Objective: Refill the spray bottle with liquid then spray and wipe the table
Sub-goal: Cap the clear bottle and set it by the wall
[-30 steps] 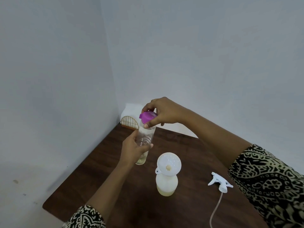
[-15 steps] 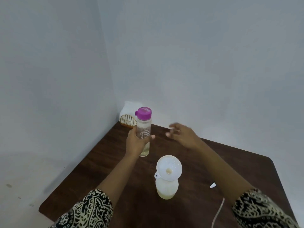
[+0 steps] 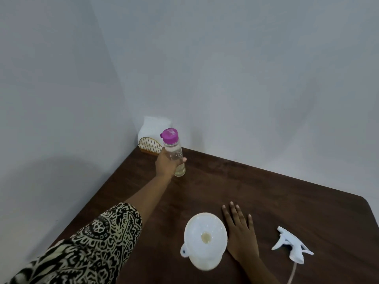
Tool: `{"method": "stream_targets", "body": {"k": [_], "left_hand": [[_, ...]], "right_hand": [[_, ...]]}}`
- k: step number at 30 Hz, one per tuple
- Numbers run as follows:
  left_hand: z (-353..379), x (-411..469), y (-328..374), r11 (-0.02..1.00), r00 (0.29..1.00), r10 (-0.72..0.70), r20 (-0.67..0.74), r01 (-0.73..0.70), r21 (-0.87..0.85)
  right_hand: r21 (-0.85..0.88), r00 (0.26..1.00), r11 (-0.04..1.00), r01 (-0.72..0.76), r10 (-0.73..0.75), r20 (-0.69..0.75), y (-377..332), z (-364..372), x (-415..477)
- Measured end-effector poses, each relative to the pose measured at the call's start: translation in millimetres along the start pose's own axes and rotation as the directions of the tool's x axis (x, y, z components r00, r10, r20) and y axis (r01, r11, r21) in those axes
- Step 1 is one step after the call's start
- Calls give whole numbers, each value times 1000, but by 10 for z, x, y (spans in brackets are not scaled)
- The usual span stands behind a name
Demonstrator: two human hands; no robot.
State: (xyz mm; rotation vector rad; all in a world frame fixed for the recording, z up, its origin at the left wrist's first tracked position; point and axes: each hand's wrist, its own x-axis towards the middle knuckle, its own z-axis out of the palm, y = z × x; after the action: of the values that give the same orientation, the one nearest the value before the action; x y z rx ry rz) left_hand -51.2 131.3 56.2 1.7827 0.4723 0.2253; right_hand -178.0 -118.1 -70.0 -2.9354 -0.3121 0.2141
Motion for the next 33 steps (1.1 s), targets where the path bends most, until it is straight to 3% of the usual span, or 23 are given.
{"method": "stream_targets", "body": {"k": [8,13,20,28,31,33], "left_hand": [[340,609,-93,996,1000,-8,22,6,94],[442,865,-68,982,1000,-23,12,21,189],[486,1136,-68,969,999,-30,15,25,247],[546,1040,-82,988,997,-74,30,70,135],[376,609,-183,993,992,-120,27,120,-20],[129,22,-367,994,997,-65,47,69,-88]], "right_hand": [[93,995,996,-4,13,-94,19,54,47],[112,997,992,-65,69,-31,11,66,79],[132,990,988,-76,90,-105,19,57,101],[134,991,988,-71,85,-104,33,74,112],[105,992,994,-40,52,-115,51,98,85],[73,994,997,-40,47,-97,62,80,40]]}}
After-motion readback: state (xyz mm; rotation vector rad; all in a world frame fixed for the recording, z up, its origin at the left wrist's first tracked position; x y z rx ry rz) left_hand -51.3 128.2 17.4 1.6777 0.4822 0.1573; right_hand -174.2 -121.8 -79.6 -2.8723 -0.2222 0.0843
